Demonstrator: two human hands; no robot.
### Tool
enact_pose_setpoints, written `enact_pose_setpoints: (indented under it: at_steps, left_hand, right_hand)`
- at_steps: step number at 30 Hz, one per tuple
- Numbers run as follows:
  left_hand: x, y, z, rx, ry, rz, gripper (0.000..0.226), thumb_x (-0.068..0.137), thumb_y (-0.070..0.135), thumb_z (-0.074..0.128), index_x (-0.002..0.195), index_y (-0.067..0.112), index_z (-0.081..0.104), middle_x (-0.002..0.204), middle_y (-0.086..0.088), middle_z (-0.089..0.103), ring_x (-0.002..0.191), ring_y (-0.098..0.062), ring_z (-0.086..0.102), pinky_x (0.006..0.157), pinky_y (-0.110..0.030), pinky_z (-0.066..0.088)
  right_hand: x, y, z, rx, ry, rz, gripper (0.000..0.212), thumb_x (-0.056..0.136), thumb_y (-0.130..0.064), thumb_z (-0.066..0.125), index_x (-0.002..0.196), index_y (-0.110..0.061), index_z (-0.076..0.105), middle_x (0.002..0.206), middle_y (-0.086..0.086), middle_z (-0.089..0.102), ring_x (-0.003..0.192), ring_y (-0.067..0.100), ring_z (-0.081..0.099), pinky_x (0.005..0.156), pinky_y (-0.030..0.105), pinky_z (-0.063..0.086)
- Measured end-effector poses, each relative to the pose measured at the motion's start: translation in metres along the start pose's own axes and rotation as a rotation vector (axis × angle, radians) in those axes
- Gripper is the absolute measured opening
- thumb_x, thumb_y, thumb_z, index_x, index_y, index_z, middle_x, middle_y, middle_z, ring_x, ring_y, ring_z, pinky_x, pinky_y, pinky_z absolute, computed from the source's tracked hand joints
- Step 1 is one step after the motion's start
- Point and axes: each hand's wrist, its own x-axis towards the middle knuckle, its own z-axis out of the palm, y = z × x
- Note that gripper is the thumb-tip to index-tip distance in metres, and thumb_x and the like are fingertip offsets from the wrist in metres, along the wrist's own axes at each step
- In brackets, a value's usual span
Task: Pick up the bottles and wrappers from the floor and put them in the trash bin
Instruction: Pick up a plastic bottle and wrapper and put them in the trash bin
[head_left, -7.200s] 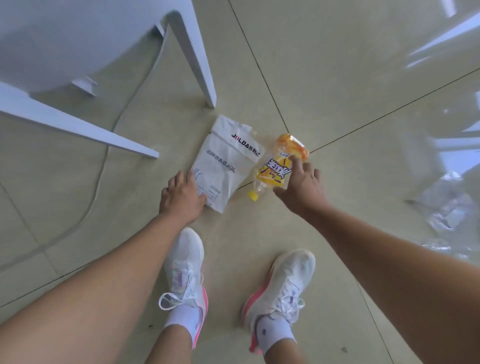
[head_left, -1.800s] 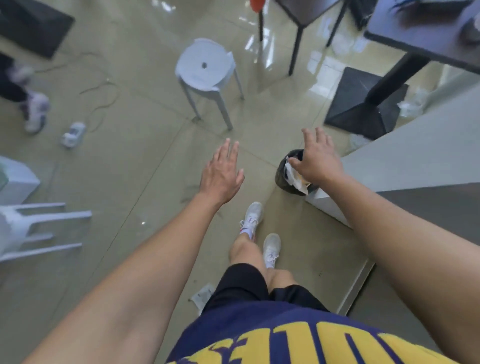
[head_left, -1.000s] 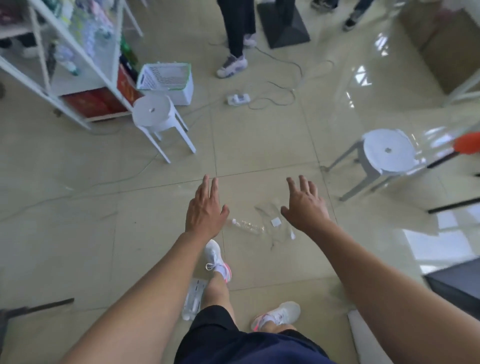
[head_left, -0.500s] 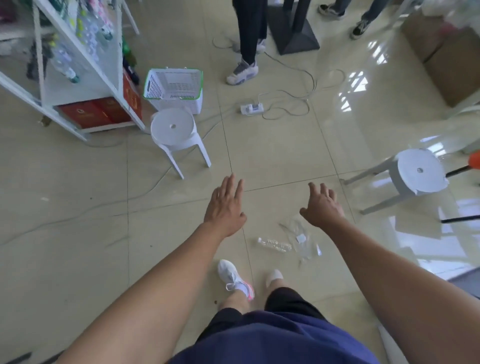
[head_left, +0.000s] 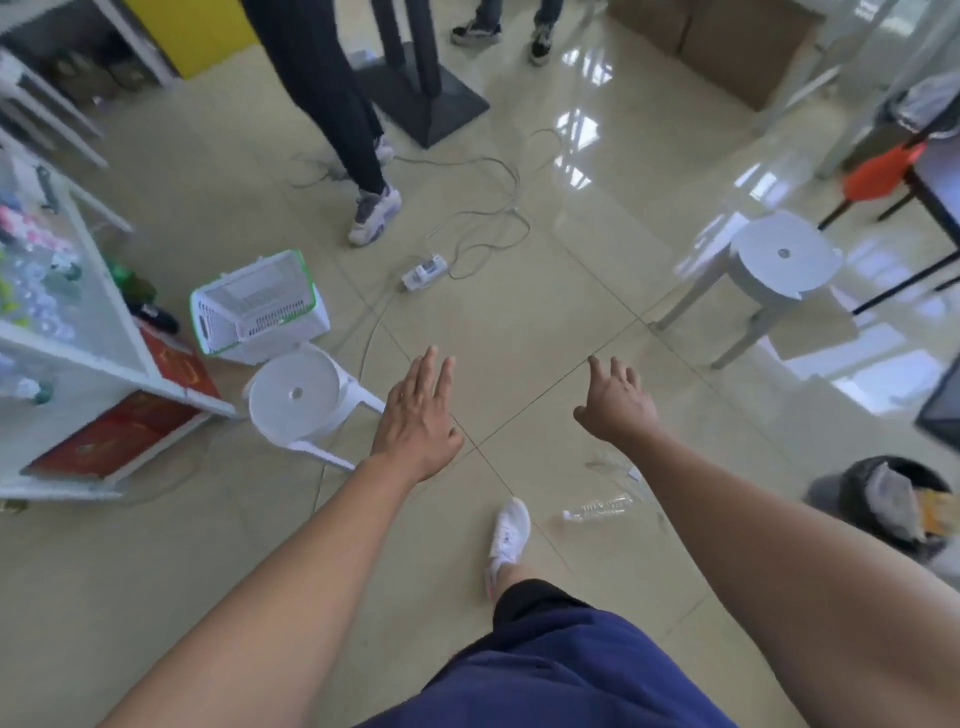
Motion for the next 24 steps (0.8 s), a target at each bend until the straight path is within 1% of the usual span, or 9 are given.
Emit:
enact_pose_setpoints:
  at_steps: [4, 7, 10, 13, 16, 20, 22, 24]
  left_hand:
    - [0.041, -0.027, -0.002, 0.032, -0.039, 0.087, 0.100, 0.093, 0.041, 0.055, 0.164, 0.014, -0.009, 0.171, -0.011, -0.017, 0.159, -0.027, -0.005, 0.127, -0.041, 0.014]
    - [0.063, -0.030, 0.001, 0.051, -0.087, 0.163, 0.100, 0.092, 0.042, 0.056, 0.164, 0.016, -0.009, 0.171, -0.010, -0.016, 0.159, -0.028, -0.002, 0.125, -0.043, 0.018]
    - [0.080, -0.021, 0.003, 0.099, -0.123, 0.303, 0.102, 0.091, 0.043, 0.060, 0.164, 0.016, -0.006, 0.171, -0.010, -0.012, 0.159, -0.030, 0.004, 0.123, -0.043, 0.021]
    - [0.098, -0.005, 0.003, 0.129, -0.150, 0.452, 0.102, 0.091, 0.044, 0.060, 0.164, 0.016, -0.005, 0.172, -0.010, -0.012, 0.158, -0.030, 0.009, 0.121, -0.044, 0.024]
    - [0.103, 0.018, 0.000, 0.171, -0.207, 0.633, 0.105, 0.089, 0.046, 0.062, 0.164, 0.017, -0.005, 0.172, -0.009, -0.012, 0.157, -0.031, 0.014, 0.119, -0.045, 0.028]
    - [0.101, 0.049, -0.008, 0.223, -0.248, 0.842, 0.106, 0.088, 0.045, 0.064, 0.165, 0.019, -0.004, 0.172, -0.009, -0.009, 0.157, -0.032, 0.016, 0.120, -0.045, 0.029]
    - [0.103, 0.071, -0.011, 0.235, -0.255, 0.914, 0.106, 0.088, 0.044, 0.064, 0.165, 0.019, -0.004, 0.172, -0.009, -0.009, 0.157, -0.031, 0.015, 0.120, -0.044, 0.029]
    - [0.106, 0.100, -0.008, 0.247, -0.291, 0.985, 0.105, 0.088, 0.041, 0.064, 0.164, 0.019, -0.004, 0.172, -0.008, -0.011, 0.158, -0.030, 0.011, 0.122, -0.043, 0.027]
  right_hand:
    - [0.014, -0.017, 0.005, 0.104, 0.028, 0.110, 0.077, 0.092, -0.028, 0.060, 0.158, -0.020, 0.020, 0.158, 0.015, 0.028, 0.144, 0.035, 0.028, 0.107, 0.045, 0.040]
    - [0.004, -0.022, 0.009, 0.169, 0.039, 0.183, 0.082, 0.091, -0.030, 0.063, 0.159, -0.019, 0.019, 0.158, 0.015, 0.028, 0.145, 0.035, 0.028, 0.108, 0.047, 0.039]
    - [-0.018, -0.017, 0.016, 0.227, 0.068, 0.290, 0.083, 0.089, -0.029, 0.065, 0.159, -0.018, 0.021, 0.155, 0.016, 0.031, 0.143, 0.035, 0.031, 0.110, 0.046, 0.040]
    - [-0.046, -0.011, 0.022, 0.254, 0.095, 0.461, 0.083, 0.092, -0.030, 0.064, 0.160, -0.019, 0.019, 0.159, 0.015, 0.028, 0.145, 0.035, 0.029, 0.112, 0.044, 0.035]
    - [-0.085, -0.007, 0.032, 0.342, 0.135, 0.645, 0.081, 0.093, -0.030, 0.061, 0.161, -0.020, 0.017, 0.162, 0.015, 0.025, 0.148, 0.035, 0.024, 0.119, 0.044, 0.029]
    - [-0.139, -0.012, 0.049, 0.456, 0.205, 0.845, 0.078, 0.092, -0.032, 0.063, 0.158, -0.021, 0.021, 0.159, 0.013, 0.026, 0.143, 0.034, 0.027, 0.110, 0.044, 0.036]
    - [-0.160, -0.012, 0.060, 0.502, 0.211, 0.926, 0.081, 0.094, -0.036, 0.061, 0.160, -0.021, 0.017, 0.162, 0.014, 0.020, 0.145, 0.035, 0.024, 0.111, 0.045, 0.036]
    - [-0.176, -0.003, 0.071, 0.555, 0.244, 0.995, 0.082, 0.094, -0.037, 0.061, 0.161, -0.019, 0.016, 0.163, 0.015, 0.019, 0.145, 0.036, 0.025, 0.110, 0.045, 0.037]
